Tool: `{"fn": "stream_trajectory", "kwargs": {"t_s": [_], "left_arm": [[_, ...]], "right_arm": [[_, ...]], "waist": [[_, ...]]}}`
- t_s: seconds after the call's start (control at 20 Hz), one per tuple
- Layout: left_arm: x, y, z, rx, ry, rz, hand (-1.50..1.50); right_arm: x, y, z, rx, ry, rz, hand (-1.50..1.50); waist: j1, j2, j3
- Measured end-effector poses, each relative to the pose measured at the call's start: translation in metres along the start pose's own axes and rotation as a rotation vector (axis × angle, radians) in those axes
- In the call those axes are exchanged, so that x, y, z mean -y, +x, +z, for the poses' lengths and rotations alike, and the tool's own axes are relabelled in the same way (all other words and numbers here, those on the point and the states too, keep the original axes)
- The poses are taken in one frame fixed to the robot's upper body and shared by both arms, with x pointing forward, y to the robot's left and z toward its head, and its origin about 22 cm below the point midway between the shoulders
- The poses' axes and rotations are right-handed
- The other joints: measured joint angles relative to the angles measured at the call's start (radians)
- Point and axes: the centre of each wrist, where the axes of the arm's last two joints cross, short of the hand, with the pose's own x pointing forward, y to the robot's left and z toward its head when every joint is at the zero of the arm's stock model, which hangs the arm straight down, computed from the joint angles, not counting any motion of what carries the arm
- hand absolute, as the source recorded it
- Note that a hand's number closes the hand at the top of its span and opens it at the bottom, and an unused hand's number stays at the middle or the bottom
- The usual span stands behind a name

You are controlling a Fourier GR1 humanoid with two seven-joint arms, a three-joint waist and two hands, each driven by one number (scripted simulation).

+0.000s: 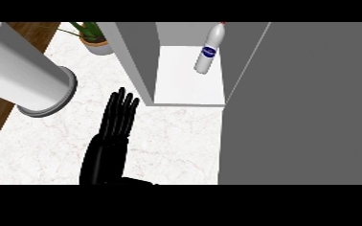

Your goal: Pick up the bottled water, place it into the cabinet and close the cabinet

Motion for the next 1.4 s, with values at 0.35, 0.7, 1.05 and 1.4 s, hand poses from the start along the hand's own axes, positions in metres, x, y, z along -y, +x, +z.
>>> {"fn": "stream_trajectory", "kwargs": {"t_s": [0.35,0.7,1.05,1.4], "left_arm": [[-0.022,0.012,0.022,0.012,0.025,-0.012,-1.50],[-0.041,0.029,0.032,0.028,0.049,-0.014,-1.50],[-0.056,0.037,0.041,0.022,0.061,-0.016,-1.50],[-0.074,0.047,0.046,0.022,0.068,-0.013,-1.50]], "right_arm": [[-0.023,0.009,-0.023,-0.023,0.060,0.051,1.50],[-0.028,0.013,-0.047,-0.032,0.070,0.110,1.50],[-0.028,0.022,-0.069,-0.031,0.159,0.195,1.50],[-0.038,0.031,-0.097,-0.001,0.274,0.287,1.50]], "waist": [[-0.005,-0.002,-0.002],[0.007,-0.003,-0.003],[0.017,-0.007,-0.004],[0.022,-0.006,-0.008]]}}
